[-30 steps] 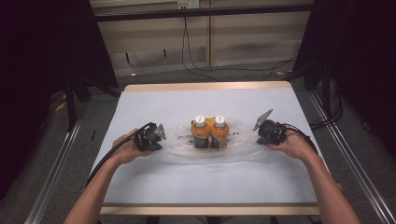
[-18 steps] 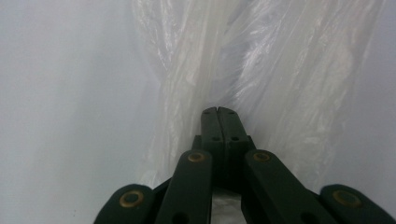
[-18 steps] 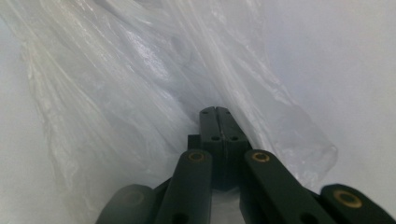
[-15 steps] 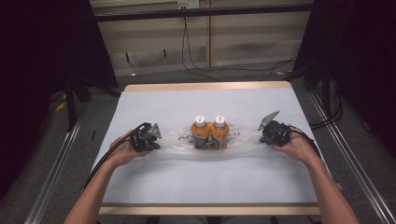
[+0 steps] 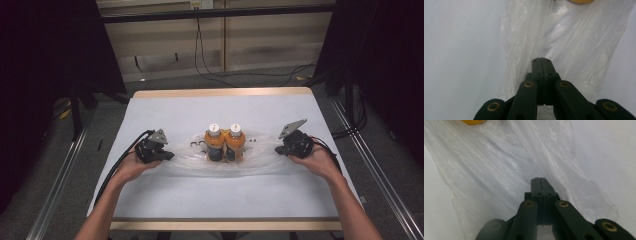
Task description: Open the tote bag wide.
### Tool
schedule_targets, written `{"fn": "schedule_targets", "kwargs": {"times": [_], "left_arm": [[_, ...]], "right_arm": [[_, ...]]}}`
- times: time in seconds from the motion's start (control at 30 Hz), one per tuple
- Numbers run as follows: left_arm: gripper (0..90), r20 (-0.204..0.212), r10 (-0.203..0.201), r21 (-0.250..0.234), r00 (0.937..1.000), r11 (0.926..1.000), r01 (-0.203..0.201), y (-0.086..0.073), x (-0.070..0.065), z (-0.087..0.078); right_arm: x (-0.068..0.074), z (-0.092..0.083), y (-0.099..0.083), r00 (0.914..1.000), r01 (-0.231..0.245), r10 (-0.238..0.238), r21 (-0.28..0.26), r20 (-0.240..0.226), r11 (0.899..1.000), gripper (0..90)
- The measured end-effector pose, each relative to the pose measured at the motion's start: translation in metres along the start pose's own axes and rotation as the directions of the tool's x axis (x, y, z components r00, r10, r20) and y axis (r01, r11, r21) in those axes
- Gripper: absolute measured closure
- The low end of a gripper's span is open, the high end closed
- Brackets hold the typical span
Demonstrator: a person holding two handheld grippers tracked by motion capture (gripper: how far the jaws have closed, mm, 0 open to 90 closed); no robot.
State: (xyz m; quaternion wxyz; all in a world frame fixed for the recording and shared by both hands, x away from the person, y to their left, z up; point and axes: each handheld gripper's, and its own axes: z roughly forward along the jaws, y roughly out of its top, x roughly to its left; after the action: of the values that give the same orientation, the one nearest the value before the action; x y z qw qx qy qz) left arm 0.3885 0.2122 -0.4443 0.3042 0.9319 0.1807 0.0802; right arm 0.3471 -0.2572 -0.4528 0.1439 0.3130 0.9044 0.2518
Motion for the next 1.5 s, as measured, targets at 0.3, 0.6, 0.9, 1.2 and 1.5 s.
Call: {"fn": "schedule_targets", "kwargs": {"times": [0.3, 0.6, 0.9, 1.2, 1.5], "left_arm": [[89.5, -0.004, -0.027, -0.154, 0.9996, 0.9878, 0.026, 0.004, -0.010, -0.018], [88.2, 0.012, -0.049, -0.227, 0.9987, 0.9727, 0.050, 0.009, -0.020, -0.019], [90.0, 0.094, -0.047, -0.282, 0.9945, 0.9567, 0.072, 0.020, -0.033, -0.015], [90.0, 0.137, -0.001, -0.260, 0.9906, 0.9650, 0.037, 0.038, -0.056, 0.008], [90.0, 0.139, 0.021, -0.290, 0.9901, 0.9569, 0.021, 0.054, -0.066, 0.016]], "right_arm": [[-0.003, -0.015, -0.002, 0.9964, -0.077, 0.070, -0.141, -0.048, 0.987, 90.0], [0.002, -0.024, 0.004, 0.9932, -0.105, 0.090, -0.247, -0.075, 0.963, 90.0], [0.007, -0.033, 0.019, 0.9888, -0.128, 0.096, -0.318, -0.115, 0.939, 90.0], [0.019, -0.020, 0.053, 0.9858, -0.092, 0.041, -0.316, -0.163, 0.944, 90.0], [0.017, 0.000, 0.076, 0.9837, -0.079, 0.025, -0.304, -0.178, 0.949, 90.0]]}}
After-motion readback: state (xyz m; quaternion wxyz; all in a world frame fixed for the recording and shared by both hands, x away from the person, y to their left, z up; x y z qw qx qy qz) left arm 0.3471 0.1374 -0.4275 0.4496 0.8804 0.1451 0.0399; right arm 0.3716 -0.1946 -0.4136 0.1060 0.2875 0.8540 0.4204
